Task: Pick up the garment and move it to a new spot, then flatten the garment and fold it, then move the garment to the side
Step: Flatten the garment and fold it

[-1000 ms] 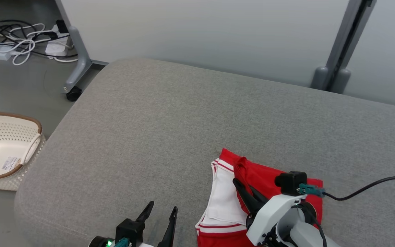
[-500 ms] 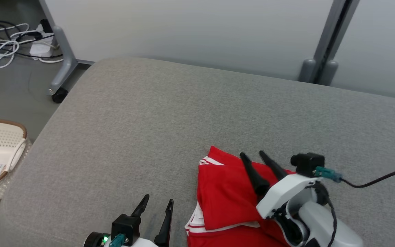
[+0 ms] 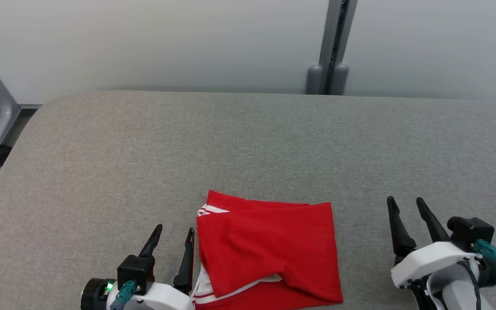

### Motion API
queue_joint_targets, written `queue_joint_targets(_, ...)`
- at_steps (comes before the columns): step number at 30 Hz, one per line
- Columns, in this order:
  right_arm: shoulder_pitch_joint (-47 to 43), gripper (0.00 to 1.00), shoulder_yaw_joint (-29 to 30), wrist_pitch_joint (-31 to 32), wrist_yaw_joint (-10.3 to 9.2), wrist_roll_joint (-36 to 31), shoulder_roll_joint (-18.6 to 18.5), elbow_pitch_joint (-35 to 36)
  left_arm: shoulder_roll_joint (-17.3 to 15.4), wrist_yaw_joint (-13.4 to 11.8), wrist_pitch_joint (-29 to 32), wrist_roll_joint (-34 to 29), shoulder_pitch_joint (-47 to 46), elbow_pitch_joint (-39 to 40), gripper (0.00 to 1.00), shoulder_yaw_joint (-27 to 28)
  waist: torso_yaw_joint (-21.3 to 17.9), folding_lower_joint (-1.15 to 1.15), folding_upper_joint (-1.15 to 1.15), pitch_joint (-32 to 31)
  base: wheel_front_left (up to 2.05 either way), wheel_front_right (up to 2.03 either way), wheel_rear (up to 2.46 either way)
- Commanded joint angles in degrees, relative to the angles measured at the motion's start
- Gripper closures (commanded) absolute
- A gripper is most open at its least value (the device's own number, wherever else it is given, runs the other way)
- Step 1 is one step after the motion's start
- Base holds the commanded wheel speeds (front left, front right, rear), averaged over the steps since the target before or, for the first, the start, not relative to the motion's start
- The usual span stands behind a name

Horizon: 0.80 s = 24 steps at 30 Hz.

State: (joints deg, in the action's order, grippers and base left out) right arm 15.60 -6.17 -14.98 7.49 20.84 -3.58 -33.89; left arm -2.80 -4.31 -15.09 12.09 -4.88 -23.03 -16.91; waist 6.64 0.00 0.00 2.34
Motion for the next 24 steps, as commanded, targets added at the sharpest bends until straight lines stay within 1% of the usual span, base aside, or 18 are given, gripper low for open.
queue_joint_targets(1, -1.83, 0.00, 1.83, -0.27, 0.00, -1.71, 0.17, 1.17, -0.23, -0.22, -0.06, -1.00, 0.46, 0.34, 0.00, 1.05, -2.00, 0.00, 0.00, -0.39, 0.00, 0.00, 0.00)
queue_joint_targets(4, -3.93, 0.00, 4.03, -0.26, 0.00, -4.27, 0.44, 2.88, -0.24, -0.41, -0.06, -1.85, 1.36, 0.83, 0.00, 2.46, -3.46, 0.00, 0.00, -0.95, 0.00, 0.00, 0.00)
queue_joint_targets(7, -5.78, 0.00, 5.04, -0.27, 0.00, -6.28, 0.51, 4.51, -0.23, -0.44, -0.06, -2.94, 2.53, 1.25, 0.00, 3.64, -4.64, 0.00, 0.00, -1.70, 0.00, 0.00, 0.00)
queue_joint_targets(13, -7.90, 0.00, 3.64, -0.27, 0.00, -4.90, 0.50, 5.41, -0.23, -0.30, -0.06, -4.58, 4.89, 2.49, 0.00, 5.78, -6.67, 0.00, 0.00, -2.76, 0.00, 0.00, 0.00)
queue_joint_targets(18, -8.85, 0.00, 2.73, -0.27, 0.00, -4.53, 0.50, 5.36, -0.23, 0.13, -0.06, -5.02, 6.50, 3.25, 0.00, 6.76, -7.57, 0.00, 0.00, -3.65, 0.00, 0.00, 0.00)
queue_joint_targets(24, -10.21, 0.00, 2.02, -0.27, 0.00, -4.87, 0.49, 5.40, -0.24, -0.54, -0.06, -5.47, 8.20, 3.50, 0.00, 7.67, -8.01, 0.00, 0.00, -4.65, 0.00, 0.00, 0.00)
